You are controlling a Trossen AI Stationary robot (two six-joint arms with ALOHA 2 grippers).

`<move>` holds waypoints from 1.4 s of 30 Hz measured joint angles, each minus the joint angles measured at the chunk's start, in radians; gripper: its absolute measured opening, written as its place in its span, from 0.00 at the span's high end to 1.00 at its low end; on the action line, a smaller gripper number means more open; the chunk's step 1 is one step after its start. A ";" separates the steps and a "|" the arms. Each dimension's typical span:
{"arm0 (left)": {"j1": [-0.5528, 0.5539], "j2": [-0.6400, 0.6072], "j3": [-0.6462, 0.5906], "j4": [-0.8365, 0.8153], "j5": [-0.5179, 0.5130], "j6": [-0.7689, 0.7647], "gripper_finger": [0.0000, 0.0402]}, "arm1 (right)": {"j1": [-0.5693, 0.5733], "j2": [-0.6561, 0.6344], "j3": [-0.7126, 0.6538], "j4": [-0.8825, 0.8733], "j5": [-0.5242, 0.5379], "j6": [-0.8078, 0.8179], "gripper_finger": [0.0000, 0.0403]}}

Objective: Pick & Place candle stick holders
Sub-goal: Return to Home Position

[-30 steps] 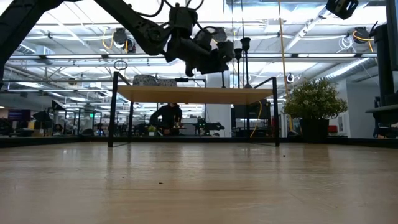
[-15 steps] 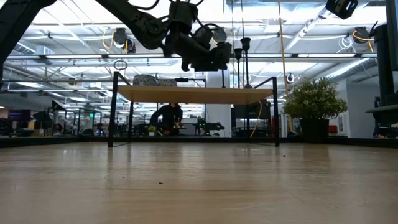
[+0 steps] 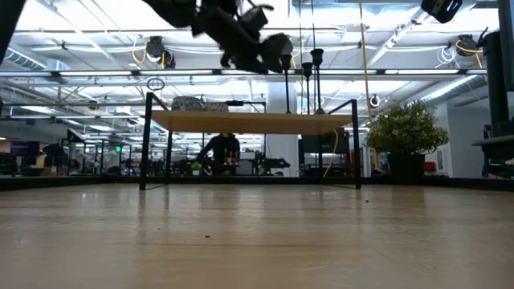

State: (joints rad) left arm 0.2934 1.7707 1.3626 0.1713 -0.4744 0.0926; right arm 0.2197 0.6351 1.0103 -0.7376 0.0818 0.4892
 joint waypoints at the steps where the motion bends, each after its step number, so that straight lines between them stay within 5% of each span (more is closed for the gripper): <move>1: -0.006 -0.024 0.001 -0.041 0.000 0.004 0.43 | 0.000 -0.007 0.000 0.000 0.002 -0.006 1.00; 24: -0.125 -0.576 0.000 -1.105 0.040 -0.404 0.43 | 0.000 -0.055 -0.001 -0.117 0.027 -0.094 1.00; 36: -0.369 -0.785 -0.006 -1.187 0.077 -0.469 0.43 | 0.000 -0.084 -0.001 -0.146 0.025 -0.143 1.00; 42: -0.498 -0.947 -0.201 -1.008 0.073 -0.475 0.43 | 0.000 -0.094 -0.001 -0.098 0.020 -0.219 1.00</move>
State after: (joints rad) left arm -0.2043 0.8238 1.1616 -0.8368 -0.4011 -0.3824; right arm 0.2195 0.5411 1.0096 -0.8351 0.1020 0.2700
